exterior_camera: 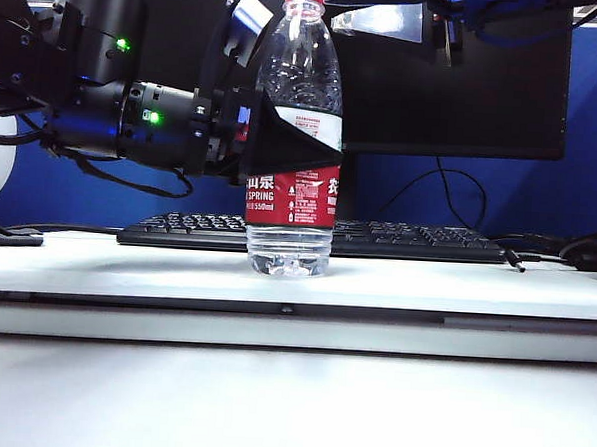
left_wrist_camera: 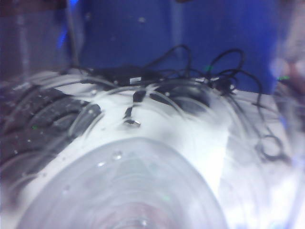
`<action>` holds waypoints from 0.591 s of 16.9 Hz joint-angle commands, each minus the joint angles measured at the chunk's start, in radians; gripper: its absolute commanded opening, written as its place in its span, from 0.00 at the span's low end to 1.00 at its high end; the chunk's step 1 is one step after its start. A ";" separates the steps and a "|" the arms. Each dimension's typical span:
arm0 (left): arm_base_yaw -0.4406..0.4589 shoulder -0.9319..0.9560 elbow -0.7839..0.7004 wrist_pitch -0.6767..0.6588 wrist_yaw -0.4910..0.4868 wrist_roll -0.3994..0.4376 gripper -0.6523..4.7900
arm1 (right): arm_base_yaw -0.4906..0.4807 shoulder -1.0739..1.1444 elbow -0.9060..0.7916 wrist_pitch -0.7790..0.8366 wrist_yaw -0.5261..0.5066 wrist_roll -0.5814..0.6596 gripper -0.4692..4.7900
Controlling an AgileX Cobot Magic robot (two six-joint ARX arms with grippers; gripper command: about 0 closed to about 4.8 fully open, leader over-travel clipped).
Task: Unscrew the cap from the plastic bottle on the table.
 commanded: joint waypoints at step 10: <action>0.000 0.004 -0.004 -0.030 -0.010 0.001 0.56 | -0.187 -0.036 0.002 -0.352 0.102 -0.109 0.37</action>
